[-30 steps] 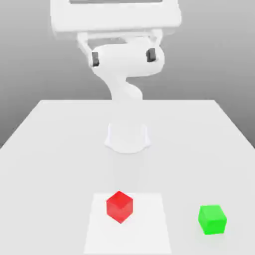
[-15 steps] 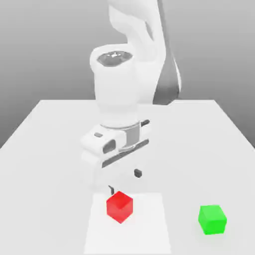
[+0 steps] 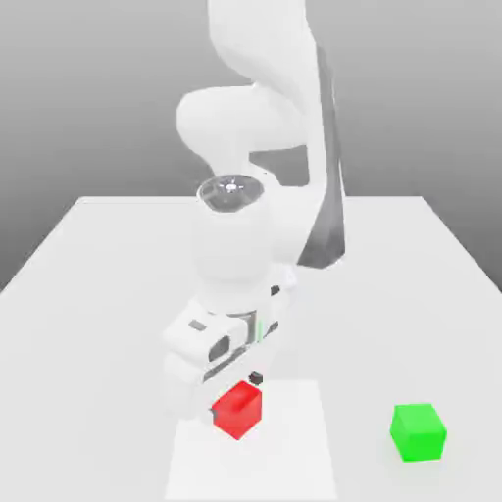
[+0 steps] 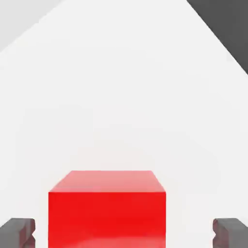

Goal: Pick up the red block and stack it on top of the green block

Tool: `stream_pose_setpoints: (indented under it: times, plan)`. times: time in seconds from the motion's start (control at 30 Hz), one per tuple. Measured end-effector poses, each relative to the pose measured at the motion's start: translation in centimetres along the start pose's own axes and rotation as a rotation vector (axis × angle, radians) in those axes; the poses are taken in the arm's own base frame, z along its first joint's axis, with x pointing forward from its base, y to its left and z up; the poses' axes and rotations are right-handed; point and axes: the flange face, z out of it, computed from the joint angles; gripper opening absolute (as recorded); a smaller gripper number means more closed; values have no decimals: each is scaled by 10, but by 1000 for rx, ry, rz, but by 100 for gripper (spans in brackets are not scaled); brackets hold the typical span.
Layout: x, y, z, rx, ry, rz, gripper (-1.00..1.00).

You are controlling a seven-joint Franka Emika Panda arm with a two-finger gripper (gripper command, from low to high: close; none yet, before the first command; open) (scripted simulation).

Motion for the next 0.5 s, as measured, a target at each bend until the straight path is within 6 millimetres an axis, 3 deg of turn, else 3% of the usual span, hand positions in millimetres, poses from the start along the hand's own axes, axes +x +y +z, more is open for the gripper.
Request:
stream_pose_setpoints:
  times: [0.03,0.27,0.5]
  plan:
    - [-1,0,4,1,-2,1,-100]
    - [-1,0,4,2,-4,1,-100]
    - [6,1,-32,-4,9,-4,-100]
